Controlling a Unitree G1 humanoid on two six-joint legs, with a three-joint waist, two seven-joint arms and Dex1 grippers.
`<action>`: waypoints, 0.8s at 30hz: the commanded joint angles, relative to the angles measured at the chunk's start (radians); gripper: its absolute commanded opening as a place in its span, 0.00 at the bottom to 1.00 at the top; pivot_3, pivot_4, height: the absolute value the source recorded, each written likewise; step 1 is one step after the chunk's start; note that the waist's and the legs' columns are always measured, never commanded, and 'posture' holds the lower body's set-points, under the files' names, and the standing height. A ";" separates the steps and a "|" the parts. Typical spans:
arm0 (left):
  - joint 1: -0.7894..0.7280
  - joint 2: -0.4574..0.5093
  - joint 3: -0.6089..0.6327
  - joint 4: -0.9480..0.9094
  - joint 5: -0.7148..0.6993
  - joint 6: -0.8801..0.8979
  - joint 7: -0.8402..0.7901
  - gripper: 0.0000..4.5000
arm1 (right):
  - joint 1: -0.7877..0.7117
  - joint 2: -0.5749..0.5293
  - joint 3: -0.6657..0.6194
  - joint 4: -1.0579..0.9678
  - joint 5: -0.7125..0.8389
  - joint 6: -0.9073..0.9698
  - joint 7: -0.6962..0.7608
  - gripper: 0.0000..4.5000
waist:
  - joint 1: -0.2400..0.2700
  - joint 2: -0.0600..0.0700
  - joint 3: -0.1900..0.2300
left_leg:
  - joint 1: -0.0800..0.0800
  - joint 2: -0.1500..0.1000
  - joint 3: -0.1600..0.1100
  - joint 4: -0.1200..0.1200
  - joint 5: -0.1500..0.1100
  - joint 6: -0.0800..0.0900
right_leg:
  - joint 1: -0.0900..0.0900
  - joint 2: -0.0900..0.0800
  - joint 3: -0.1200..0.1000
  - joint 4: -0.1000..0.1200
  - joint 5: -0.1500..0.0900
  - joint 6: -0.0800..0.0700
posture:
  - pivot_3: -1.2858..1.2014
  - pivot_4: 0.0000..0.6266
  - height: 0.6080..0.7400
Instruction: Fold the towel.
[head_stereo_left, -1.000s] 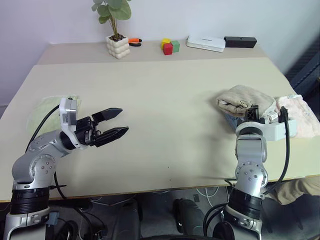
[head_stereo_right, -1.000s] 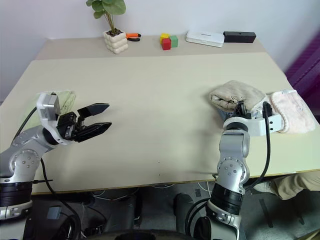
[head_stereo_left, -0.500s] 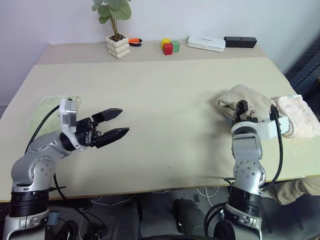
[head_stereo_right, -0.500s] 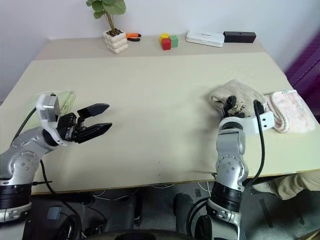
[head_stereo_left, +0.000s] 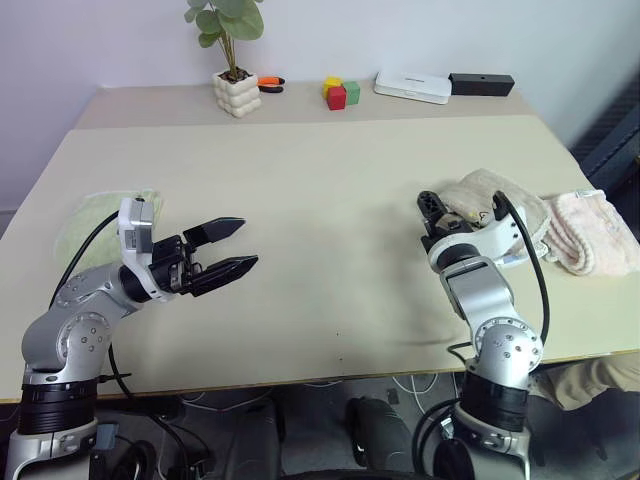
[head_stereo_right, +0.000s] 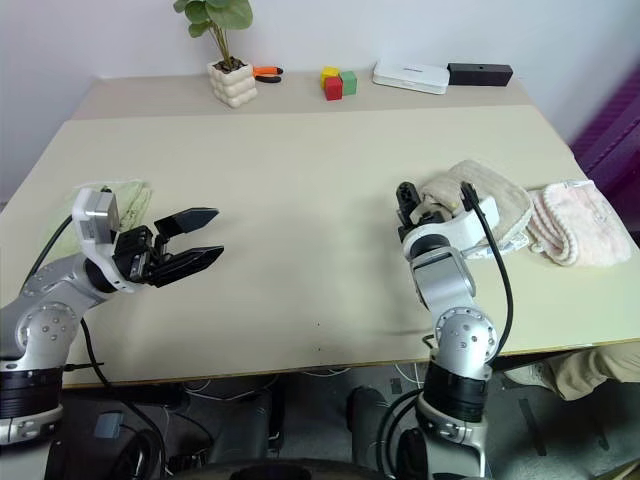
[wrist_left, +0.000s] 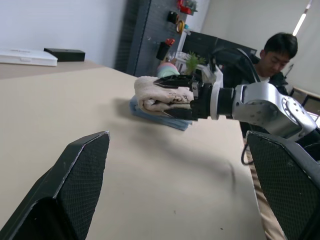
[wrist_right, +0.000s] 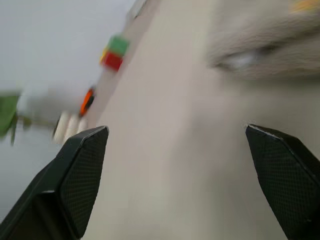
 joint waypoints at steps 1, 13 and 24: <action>-0.014 0.010 0.022 -0.024 -0.016 -0.006 -0.001 1.00 | -0.099 -0.401 0.221 -0.016 -0.334 -0.029 0.451 0.99 | 0.002 0.002 0.001 | 0.000 0.000 0.000 0.001 0.000 0.000 | 0.000 0.000 0.000 0.000 0.000 -0.001 | 0.52 0.24 1.00; -0.006 0.002 0.025 -0.031 -0.015 -0.011 0.008 1.00 | -0.132 -0.816 0.509 0.420 -1.224 -0.736 0.866 0.99 | 0.007 0.000 0.000 | -0.001 0.000 0.002 0.004 0.000 0.001 | 0.001 0.000 0.001 -0.002 0.000 0.000 | 0.52 0.24 1.00; 0.016 0.034 0.018 -0.048 -0.014 -0.007 -0.036 1.00 | -0.166 -0.724 0.425 0.597 -1.360 -0.657 0.848 0.99 | 0.025 0.000 0.000 | -0.001 0.000 0.002 0.007 0.000 0.000 | 0.001 0.000 0.001 -0.001 0.000 0.000 | 0.52 0.24 1.00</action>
